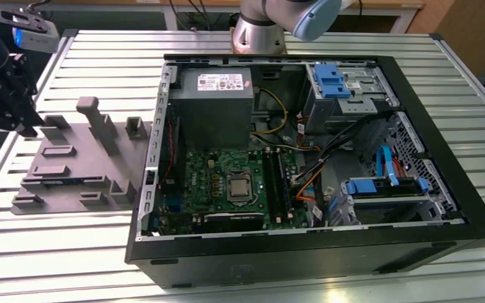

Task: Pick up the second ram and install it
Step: 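Pick up the second ram and move it above second insertion slot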

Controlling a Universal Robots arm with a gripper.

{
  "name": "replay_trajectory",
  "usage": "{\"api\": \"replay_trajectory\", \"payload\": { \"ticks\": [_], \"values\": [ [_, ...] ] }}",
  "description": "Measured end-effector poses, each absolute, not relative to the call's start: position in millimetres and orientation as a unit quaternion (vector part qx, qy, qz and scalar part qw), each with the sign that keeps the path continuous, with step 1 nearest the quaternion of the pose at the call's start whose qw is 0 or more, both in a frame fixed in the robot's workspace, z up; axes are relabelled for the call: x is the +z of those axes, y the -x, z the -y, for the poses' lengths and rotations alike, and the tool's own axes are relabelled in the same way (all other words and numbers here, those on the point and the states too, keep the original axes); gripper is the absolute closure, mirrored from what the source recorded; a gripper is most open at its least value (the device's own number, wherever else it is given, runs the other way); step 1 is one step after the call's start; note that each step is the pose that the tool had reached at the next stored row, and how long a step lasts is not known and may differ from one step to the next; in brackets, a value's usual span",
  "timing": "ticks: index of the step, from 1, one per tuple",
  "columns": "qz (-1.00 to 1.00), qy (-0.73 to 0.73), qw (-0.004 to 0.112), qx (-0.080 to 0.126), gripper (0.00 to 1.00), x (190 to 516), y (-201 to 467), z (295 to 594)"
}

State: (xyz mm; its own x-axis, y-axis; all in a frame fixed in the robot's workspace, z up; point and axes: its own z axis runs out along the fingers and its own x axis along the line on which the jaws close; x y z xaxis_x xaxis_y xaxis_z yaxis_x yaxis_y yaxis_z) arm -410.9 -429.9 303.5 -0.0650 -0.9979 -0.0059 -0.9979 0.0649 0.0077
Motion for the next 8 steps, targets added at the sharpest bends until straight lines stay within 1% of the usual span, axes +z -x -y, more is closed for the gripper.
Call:
{"api": "replay_trajectory", "payload": {
  "ticks": [8],
  "values": [
    [0.729,-0.685,-0.001,-0.004,0.69,291.7,410.9,435.9]
  ]
}}
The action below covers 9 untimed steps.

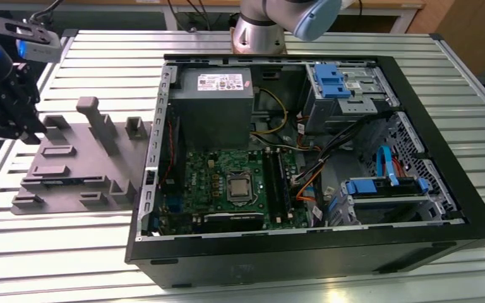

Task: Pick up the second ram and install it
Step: 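Pick up the second ram and move it above second insertion slot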

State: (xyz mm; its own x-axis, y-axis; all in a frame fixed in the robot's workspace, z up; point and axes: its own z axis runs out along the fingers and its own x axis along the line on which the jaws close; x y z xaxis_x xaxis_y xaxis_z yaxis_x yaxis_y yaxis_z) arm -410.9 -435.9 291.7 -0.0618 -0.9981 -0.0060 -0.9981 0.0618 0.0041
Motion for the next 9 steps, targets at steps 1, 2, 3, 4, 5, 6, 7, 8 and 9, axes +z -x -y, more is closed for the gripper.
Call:
{"api": "replay_trajectory", "payload": {
  "ticks": [1,2,3,4,5,6,7,8,9],
  "values": [
    [-0.729,0.685,0.001,0.004,0.69,289.9,411.0,436.7],
    [-0.729,0.685,0.001,0.004,0.69,288.1,411.0,437.4],
    [-0.729,0.685,0.001,0.004,0.69,286.2,410.9,438.1],
    [-0.729,0.685,0.001,0.004,0.69,284.4,411.0,438.8],
    [-0.729,0.685,0.001,0.003,0.69,282.6,411.0,439.5],
    [-0.729,0.685,0.001,0.003,0.69,280.8,411.0,440.4],
    [-0.729,0.685,0.001,0.003,0.69,279.1,411.1,441.6],
    [-0.729,0.685,0.001,0.003,0.69,277.2,411.0,443.3],
    [-0.729,0.685,0.001,0.003,0.69,275.2,411.0,445.3]
  ]
}}
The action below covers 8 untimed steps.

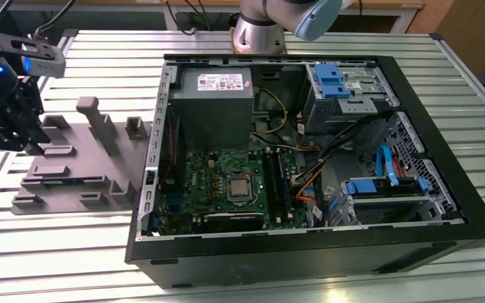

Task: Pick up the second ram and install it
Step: 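Pick up the second ram and move it above second insertion slot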

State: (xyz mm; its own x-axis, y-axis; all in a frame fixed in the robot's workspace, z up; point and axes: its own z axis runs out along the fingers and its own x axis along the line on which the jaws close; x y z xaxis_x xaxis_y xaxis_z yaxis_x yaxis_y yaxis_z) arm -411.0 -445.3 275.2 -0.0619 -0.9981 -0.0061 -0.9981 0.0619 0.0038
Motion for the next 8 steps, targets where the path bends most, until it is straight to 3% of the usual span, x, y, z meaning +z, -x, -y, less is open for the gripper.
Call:
{"api": "replay_trajectory", "payload": {
  "ticks": [8],
  "values": [
    [-0.729,0.685,0.001,0.003,0.69,262.7,411.0,450.9]
  ]
}}
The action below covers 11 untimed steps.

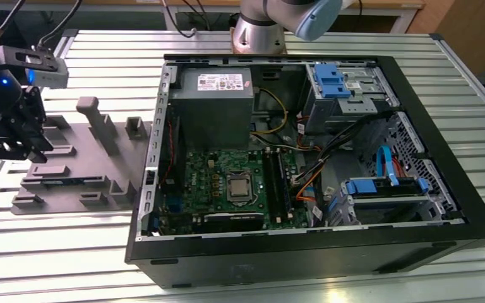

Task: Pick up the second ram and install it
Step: 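Pick up the second ram and move it above second insertion slot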

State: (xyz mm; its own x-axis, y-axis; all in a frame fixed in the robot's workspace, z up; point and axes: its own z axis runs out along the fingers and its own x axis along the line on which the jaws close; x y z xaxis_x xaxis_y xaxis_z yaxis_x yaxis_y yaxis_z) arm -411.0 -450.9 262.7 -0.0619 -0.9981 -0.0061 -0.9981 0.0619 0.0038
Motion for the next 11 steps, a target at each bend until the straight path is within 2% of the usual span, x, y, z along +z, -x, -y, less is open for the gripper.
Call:
{"api": "replay_trajectory", "payload": {
  "ticks": [11],
  "values": [
    [-0.729,0.685,0.001,0.003,0.69,247.7,411.0,454.9]
  ]
}}
